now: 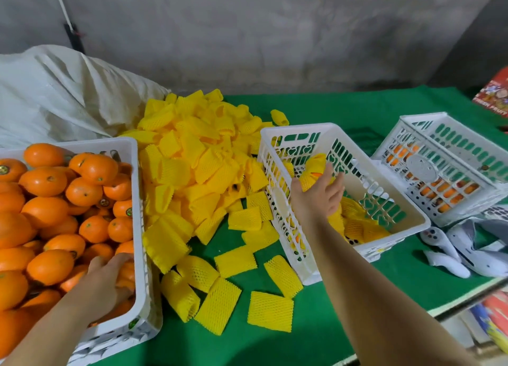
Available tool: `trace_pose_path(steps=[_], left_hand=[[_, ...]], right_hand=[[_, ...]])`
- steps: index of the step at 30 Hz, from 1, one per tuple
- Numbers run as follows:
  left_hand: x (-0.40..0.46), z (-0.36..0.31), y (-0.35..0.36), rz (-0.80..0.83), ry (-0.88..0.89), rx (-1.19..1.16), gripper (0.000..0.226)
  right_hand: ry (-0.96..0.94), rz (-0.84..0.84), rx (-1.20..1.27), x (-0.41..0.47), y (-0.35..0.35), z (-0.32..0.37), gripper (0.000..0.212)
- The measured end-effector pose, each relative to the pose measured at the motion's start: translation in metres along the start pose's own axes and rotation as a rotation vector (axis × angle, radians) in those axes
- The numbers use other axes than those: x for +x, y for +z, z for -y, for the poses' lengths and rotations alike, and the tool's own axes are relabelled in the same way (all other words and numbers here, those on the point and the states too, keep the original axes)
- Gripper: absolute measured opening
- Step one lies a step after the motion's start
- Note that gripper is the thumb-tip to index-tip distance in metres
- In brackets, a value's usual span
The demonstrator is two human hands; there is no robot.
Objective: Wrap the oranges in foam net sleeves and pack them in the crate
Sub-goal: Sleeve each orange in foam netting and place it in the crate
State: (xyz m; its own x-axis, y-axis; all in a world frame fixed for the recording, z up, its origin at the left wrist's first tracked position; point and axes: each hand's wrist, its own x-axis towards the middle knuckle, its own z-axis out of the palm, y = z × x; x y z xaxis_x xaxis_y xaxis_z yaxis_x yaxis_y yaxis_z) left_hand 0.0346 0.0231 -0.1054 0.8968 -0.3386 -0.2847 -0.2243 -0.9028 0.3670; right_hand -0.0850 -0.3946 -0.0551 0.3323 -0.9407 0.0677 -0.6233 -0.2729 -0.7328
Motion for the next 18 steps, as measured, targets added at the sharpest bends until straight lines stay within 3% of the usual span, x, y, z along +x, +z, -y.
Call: trace_pose_path(steps=[3, 6, 12, 16, 18], left_hand=[[0.002, 0.004, 0.0, 0.013, -0.03, -0.162, 0.076], [0.007, 0.013, -0.007, -0.068, -0.066, -0.253, 0.077], [-0.005, -0.023, -0.02, -0.611, -0.043, -0.641, 0.069], [-0.017, -0.069, -0.016, -0.505, 0.202, -0.716, 0.067], [-0.019, -0.08, -0.005, -0.412, 0.291, -0.603, 0.067]], right_hand=[[-0.172, 0.082, -0.141, -0.004, 0.004, -0.007, 0.089], [-0.21, 0.13, -0.199, -0.007, 0.0, -0.007, 0.086], [-0.432, 0.165, -0.445, -0.015, 0.004, -0.011, 0.081], [-0.576, 0.274, -0.701, -0.04, 0.037, -0.012, 0.083], [-0.606, 0.493, -0.687, -0.058, 0.057, -0.016, 0.08]])
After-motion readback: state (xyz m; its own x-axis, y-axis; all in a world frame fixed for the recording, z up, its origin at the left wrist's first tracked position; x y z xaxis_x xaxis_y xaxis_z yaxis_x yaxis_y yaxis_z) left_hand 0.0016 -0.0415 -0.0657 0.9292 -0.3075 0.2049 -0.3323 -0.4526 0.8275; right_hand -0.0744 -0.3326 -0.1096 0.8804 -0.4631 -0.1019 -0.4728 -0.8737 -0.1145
